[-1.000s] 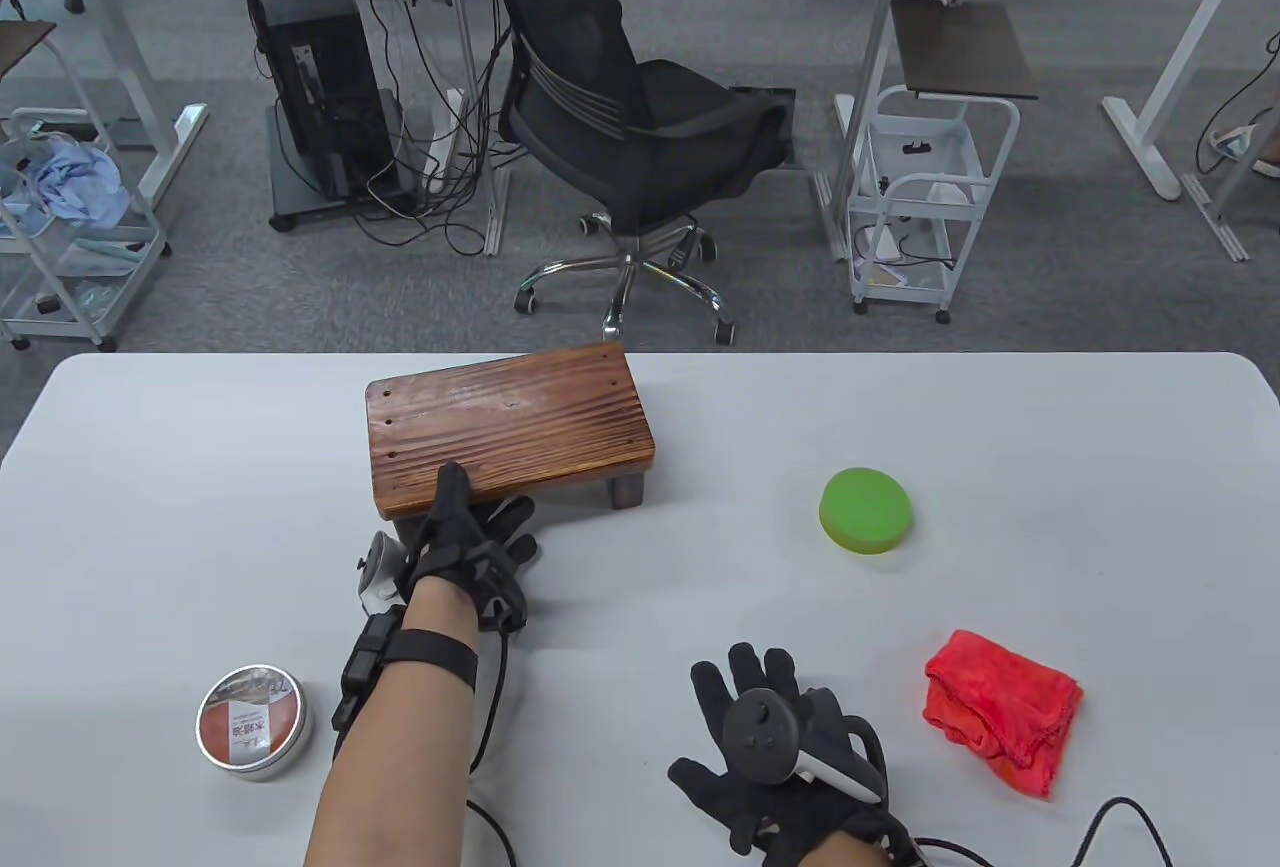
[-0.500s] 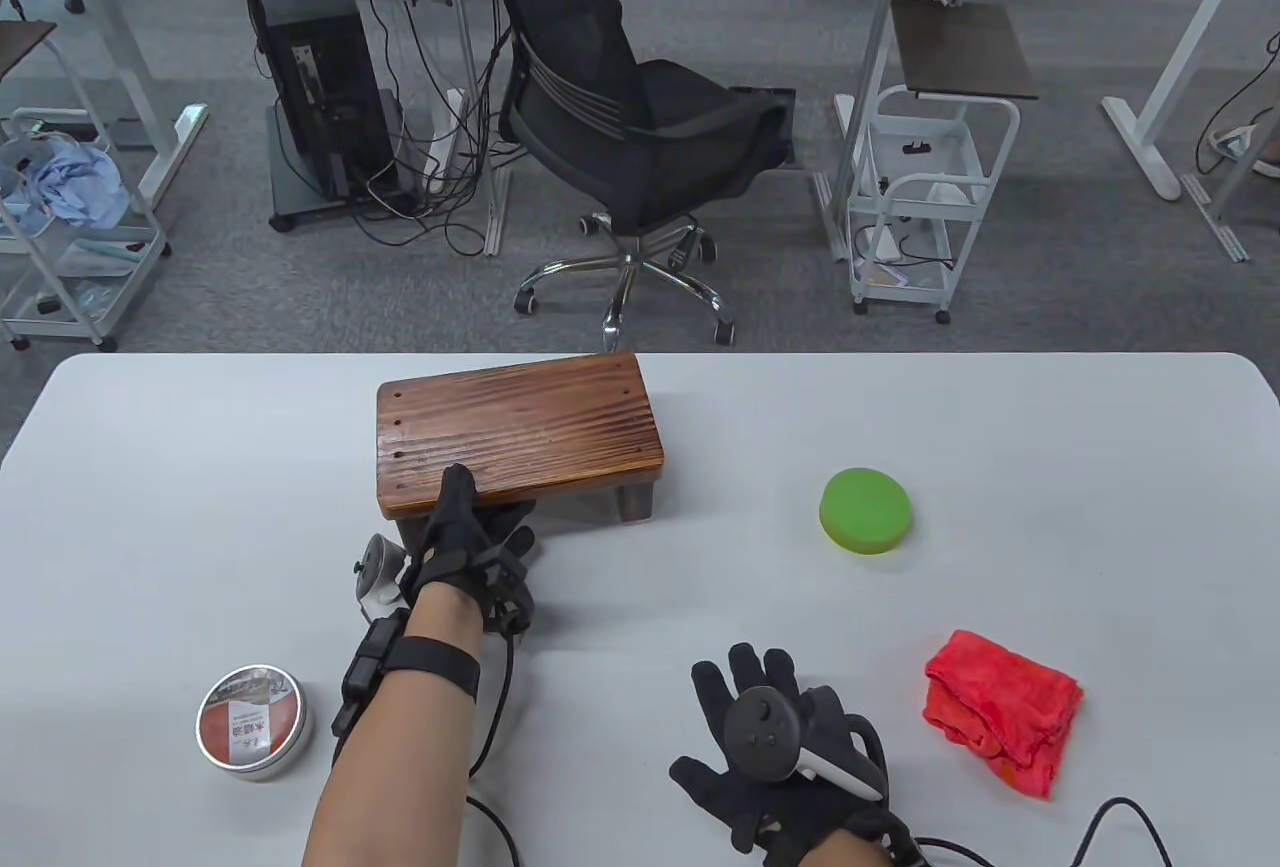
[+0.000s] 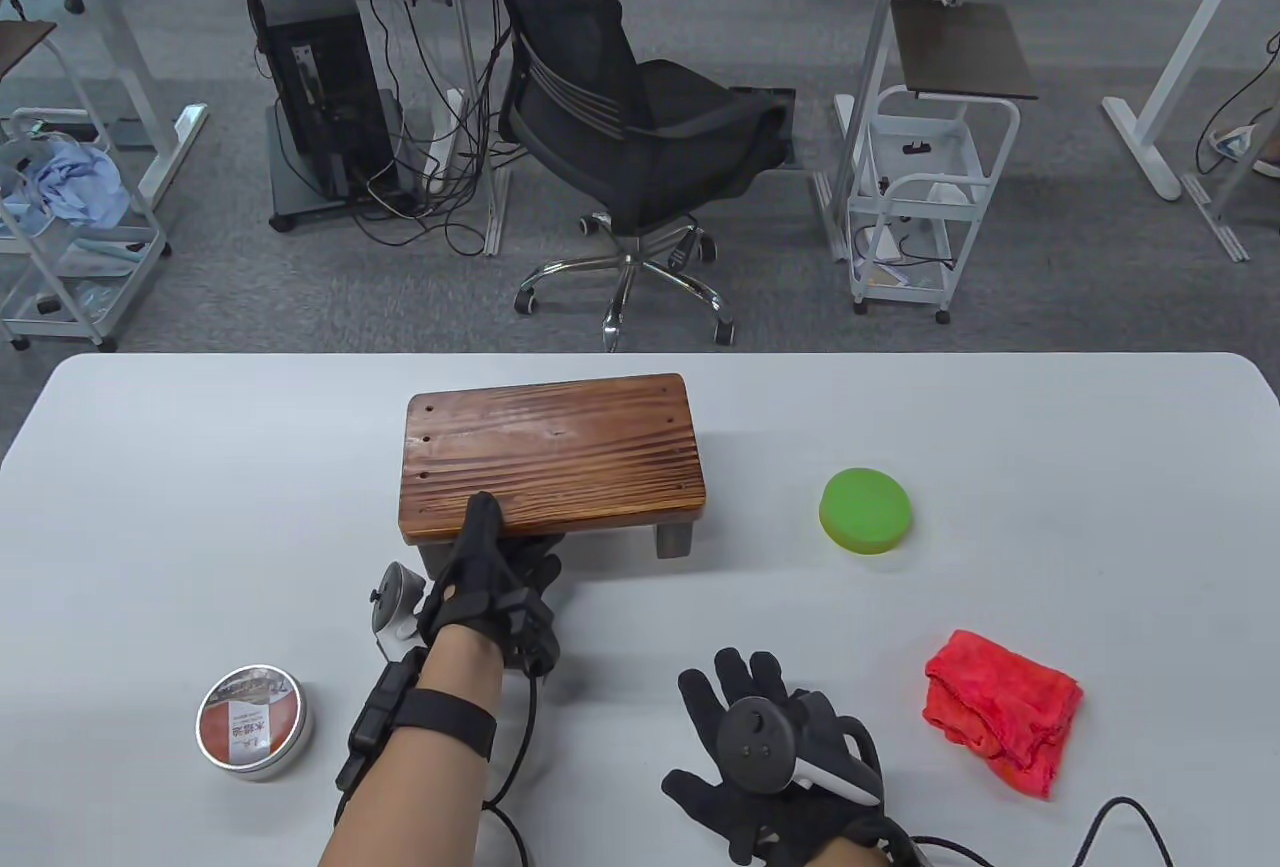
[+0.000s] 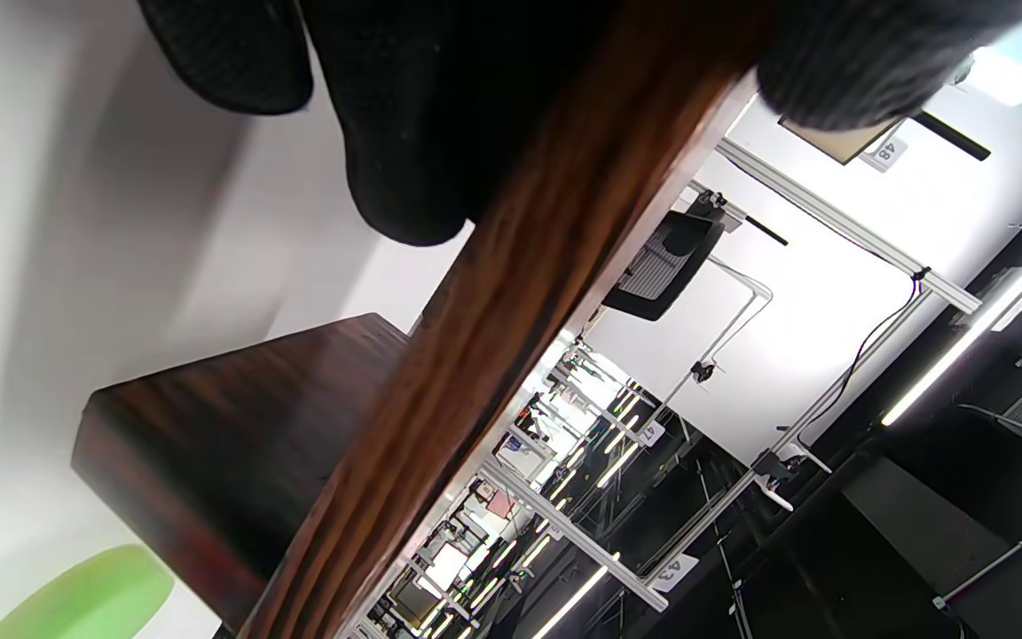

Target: Dip and apply wood wax on stool

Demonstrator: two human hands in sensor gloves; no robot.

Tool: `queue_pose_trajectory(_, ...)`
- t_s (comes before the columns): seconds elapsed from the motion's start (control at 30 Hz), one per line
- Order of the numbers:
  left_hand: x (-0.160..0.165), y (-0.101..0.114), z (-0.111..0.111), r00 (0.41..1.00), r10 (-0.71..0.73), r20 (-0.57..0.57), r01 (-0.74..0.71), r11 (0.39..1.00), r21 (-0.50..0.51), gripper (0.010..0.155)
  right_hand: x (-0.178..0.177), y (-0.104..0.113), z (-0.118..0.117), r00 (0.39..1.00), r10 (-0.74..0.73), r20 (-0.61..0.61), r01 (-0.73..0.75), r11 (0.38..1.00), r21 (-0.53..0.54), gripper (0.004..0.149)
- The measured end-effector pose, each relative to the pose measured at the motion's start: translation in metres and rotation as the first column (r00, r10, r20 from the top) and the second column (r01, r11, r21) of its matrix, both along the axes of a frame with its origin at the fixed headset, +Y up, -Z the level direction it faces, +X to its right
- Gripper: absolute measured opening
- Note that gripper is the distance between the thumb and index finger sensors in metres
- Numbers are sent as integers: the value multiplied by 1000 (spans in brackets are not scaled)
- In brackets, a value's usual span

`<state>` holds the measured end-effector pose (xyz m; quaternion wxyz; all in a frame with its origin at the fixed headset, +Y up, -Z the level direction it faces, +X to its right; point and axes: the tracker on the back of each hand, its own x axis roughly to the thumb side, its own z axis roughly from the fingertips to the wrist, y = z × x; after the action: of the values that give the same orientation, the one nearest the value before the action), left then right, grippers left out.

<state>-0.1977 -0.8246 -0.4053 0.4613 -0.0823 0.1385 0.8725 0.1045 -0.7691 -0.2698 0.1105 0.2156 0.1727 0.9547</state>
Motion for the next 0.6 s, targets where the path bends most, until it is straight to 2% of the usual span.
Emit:
queue_pose_trajectory(0.27, 17, 5, 31, 999, -36, 19, 35, 999, 15, 77, -1, 0, 1, 1000, 1, -11, -1, 1000, 3, 94)
queue_pose_trajectory(0.6, 33, -13, 49, 1000, 5, 25, -5, 1000, -13, 77, -2, -1, 1, 1000, 5, -20, -5, 1000, -1, 94)
